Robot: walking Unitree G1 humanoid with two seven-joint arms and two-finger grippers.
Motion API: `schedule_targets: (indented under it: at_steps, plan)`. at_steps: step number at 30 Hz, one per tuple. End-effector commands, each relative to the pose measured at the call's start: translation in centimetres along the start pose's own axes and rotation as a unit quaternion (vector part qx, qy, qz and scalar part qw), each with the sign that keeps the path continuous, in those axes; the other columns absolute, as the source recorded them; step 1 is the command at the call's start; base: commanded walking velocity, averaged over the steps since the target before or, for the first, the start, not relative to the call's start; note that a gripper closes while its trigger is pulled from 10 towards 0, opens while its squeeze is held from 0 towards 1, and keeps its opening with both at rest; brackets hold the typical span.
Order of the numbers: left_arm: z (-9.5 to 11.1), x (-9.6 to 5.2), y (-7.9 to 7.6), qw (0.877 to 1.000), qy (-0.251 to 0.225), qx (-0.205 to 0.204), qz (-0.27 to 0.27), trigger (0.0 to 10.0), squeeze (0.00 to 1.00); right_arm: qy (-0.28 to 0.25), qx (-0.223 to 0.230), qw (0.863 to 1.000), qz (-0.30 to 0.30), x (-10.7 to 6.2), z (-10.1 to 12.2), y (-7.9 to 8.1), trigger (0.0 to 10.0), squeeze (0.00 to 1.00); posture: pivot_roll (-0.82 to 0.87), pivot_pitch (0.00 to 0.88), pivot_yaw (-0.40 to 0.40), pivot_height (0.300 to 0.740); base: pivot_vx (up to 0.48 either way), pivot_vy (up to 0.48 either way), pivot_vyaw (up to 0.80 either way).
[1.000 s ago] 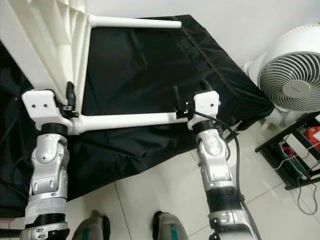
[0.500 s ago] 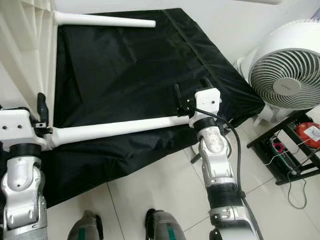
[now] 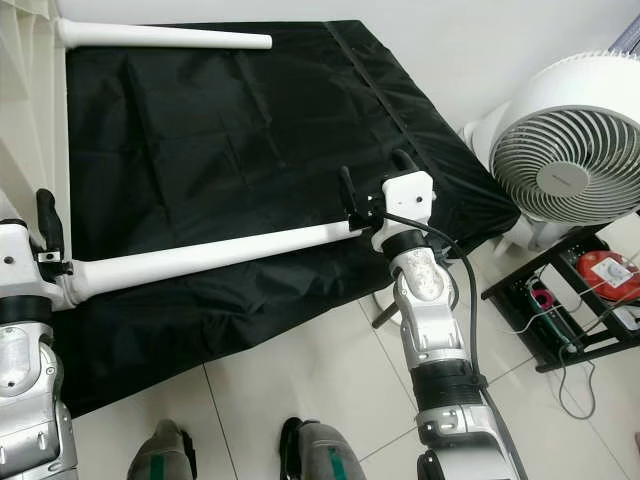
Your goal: Building children table
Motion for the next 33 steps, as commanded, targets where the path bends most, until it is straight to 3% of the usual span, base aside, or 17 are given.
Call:
schedule_targets:
  at_steps: [1,12,13,30,31,33]
  plan:
    - [-1.2,-2.8,2.7,0.969,0.098,-0.038,0.223,10.0,0.0,0.001,0.002,1.0,-0.005,-0.2,-0.1,-0.6,10.0,0.0,0.1,0.106,-0.126,0.74,0.0,0.0,0.0]
    - [-0.6,-2.1,0.5,0.983,0.081,-0.045,0.158,10.0,0.0,0.0,0.001,1.0,-0.01,-0.4,-0.1,-0.7,10.0,0.0,0.09,0.107,-0.112,0.74,0.0,0.0,0.0]
    - [-0.5,-1.9,-0.3,0.987,0.075,-0.061,0.132,10.0,1.0,0.001,0.001,1.0,-0.012,-0.6,-0.2,-0.7,10.0,0.0,0.09,0.105,-0.107,0.74,0.0,0.0,0.0]
    - [0.5,-1.6,-1.8,0.996,0.037,-0.055,0.064,10.0,1.0,0.004,0.004,1.0,-0.018,-1.0,-0.6,-0.6,10.0,0.0,0.1,0.099,-0.088,0.74,0.0,0.0,0.0]
    - [0.6,-1.7,-1.9,0.996,0.033,-0.053,0.056,10.0,0.0,0.004,0.004,1.0,-0.018,-1.1,-0.6,-0.6,10.0,0.0,0.11,0.1,-0.086,0.74,0.0,0.0,0.0]
    - [1.2,-2.2,-2.7,0.998,0.01,-0.06,0.008,10.0,0.0,0.007,0.006,1.0,-0.017,-1.2,-0.8,-0.5,10.0,0.0,0.12,0.103,-0.087,0.74,0.0,0.0,0.0]
Point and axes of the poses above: a point about 5 cm out from each wrist's last joint towards the gripper, its own x axis pointing out of the wrist towards the gripper, its own z axis along the axis of the wrist's last joint, y = z × x, the point moved 5 cm from there along x, pointing out of the wrist towards the gripper, and after that the axes turned 13 degrees about x, right-handed, at the moved point
